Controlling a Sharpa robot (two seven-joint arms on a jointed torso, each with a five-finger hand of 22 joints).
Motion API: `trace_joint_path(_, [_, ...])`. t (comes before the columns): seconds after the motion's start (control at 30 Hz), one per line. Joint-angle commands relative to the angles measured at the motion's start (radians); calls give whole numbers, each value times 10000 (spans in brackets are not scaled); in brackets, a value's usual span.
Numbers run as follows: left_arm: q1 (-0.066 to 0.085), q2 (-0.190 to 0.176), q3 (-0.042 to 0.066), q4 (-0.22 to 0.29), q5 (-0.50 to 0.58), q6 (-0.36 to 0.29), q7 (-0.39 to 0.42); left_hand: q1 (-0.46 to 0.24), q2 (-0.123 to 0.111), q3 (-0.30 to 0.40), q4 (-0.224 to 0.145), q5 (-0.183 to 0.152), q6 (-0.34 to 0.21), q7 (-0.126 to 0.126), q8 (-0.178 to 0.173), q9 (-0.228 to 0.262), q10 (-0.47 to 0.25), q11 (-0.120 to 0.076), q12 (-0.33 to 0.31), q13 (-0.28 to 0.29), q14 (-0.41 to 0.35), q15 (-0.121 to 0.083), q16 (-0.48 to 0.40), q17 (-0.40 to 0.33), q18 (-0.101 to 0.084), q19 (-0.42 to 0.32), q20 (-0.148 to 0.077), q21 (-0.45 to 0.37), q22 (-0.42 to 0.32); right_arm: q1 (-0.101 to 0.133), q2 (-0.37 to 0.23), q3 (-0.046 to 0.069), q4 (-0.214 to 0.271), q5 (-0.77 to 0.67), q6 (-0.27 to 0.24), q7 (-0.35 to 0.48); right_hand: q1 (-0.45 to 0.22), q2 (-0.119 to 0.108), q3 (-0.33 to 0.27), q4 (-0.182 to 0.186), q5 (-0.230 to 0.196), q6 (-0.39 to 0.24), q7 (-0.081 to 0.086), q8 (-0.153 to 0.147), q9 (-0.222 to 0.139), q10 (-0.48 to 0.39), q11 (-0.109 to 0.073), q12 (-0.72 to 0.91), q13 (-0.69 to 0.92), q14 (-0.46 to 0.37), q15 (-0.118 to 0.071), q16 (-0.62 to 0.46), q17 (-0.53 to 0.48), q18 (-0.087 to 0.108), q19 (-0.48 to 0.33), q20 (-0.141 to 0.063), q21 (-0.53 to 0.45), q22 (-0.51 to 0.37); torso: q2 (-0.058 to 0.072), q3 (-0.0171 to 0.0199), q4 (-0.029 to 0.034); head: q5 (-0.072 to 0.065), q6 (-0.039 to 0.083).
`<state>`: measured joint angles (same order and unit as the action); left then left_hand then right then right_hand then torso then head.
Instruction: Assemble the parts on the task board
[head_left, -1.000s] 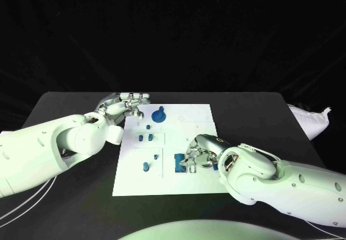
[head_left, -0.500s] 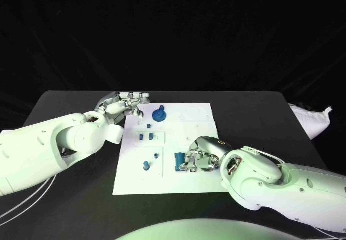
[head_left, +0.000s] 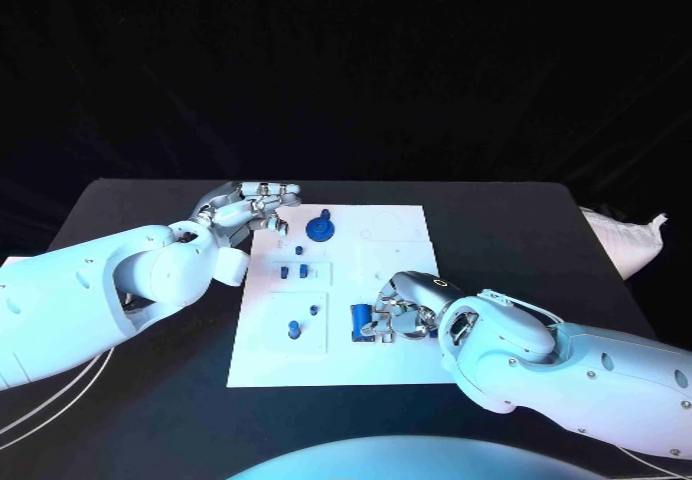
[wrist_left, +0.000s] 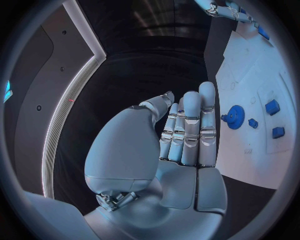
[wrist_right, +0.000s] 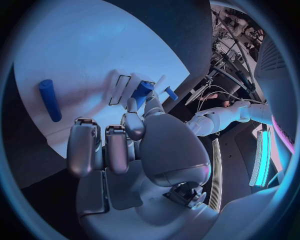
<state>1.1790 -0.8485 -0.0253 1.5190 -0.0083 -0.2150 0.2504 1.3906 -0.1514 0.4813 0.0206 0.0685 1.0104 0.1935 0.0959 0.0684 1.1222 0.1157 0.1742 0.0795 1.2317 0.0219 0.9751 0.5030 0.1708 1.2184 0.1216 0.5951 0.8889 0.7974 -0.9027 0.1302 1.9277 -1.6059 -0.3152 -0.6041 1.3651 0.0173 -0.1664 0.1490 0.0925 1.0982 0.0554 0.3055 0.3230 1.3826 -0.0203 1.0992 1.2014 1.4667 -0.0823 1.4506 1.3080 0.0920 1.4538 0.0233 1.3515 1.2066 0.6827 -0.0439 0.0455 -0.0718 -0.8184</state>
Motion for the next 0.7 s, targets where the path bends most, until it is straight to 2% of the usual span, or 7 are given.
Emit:
trace_joint_path(0.03, [2, 4, 4, 27, -43, 185, 31, 47, 23, 1, -41, -29, -68, -31, 57, -5, -67, -31, 49, 13, -40, -2, -15, -12, 118, -48, -16, -59, -12, -15, 40, -2, -45, -385, 230, -91, 44, 110, 69, -4, -32, 47, -29, 48, 14, 65, -30, 72, 0, 696, -72, 37, 745, -196, -1, -66, 61, 8, 0, -2, -21, 13, -28])
trace_joint_path(0.13, [2, -2, 4, 32, -43, 187, 27, 47, 23, 1, -41, -29, -68, -31, 57, -5, -67, -31, 49, 13, -40, -2, -15, -12, 118, -48, -16, -59, -12, -15, 27, -1, -27, -422, -6, -91, 27, 163, 91, 5, 98, 41, -29, 49, 23, 71, -31, 75, 14, 695, -77, 34, 742, -198, 3, -72, 66, 18, -1, 0, -29, -1, -28])
trace_joint_path(0.27, [2, -16, 4, 35, -43, 191, 26, 47, 23, 1, -41, -29, -68, -31, 57, -5, -67, -31, 49, 13, -40, -2, -15, -12, 118, -48, -16, -59, -12, -17, -180, 4, 161, -76, -621, 53, -137, 137, 33, 99, 458, -47, 3, 3, 20, -5, -10, -107, -99, 690, -64, 18, 722, -188, -17, -74, 28, -37, -10, 9, -27, -14, -5])
trace_joint_path(0.43, [2, -39, 2, 43, -43, 192, 21, 50, 38, -11, -67, -31, -79, -22, 76, -4, -90, -23, 89, 14, -48, 2, -5, -31, 117, -42, -15, -69, -18, 12, -866, 50, 563, 914, -1165, 437, -133, 89, 24, 139, 844, -649, 245, -437, -153, -114, 172, -272, -181, 692, 65, 31, 751, -188, -43, 4, -10, -84, -23, -2, -31, -80, 9])
trace_joint_path(0.57, [2, -61, -4, 61, -43, 183, 22, 50, 38, -11, -67, -31, -79, -22, 76, -4, -90, -23, 89, 14, -48, 2, -5, -31, 117, -42, -15, -69, -18, 158, -1540, 77, 716, 1169, -1009, 408, 31, 108, 97, 80, 1015, -1016, 434, -842, -333, -193, 330, -336, -198, 694, 200, 41, 770, -186, -61, 120, -28, -103, -26, -9, -68, -142, 74])
trace_joint_path(0.63, [2, -64, -11, 83, -43, 183, 23, 43, 36, -17, -66, -33, -81, -21, 77, -4, -93, -21, 93, 13, -48, 3, -4, -33, 116, -42, -15, -70, -18, 222, -1854, 84, 688, 950, -641, 291, 56, 106, 108, 76, 1053, -1054, 471, -954, -397, -286, 367, -511, -319, 690, 236, 35, 764, -178, -77, 161, -49, -132, -37, -16, -117, -154, 94])
trace_joint_path(0.7, [2, -52, -19, 95, -43, 190, 23, 43, 36, -17, -66, -33, -81, -21, 77, -4, -93, -21, 93, 13, -48, 3, -4, -33, 116, -42, -15, -70, -18, 254, -2060, 87, 624, 643, -272, 220, 54, 125, 117, 88, 1066, -1014, 473, -972, -413, -331, 372, -602, -383, 686, 246, 27, 752, -174, -83, 175, -57, -143, -39, -18, -137, -159, 105])
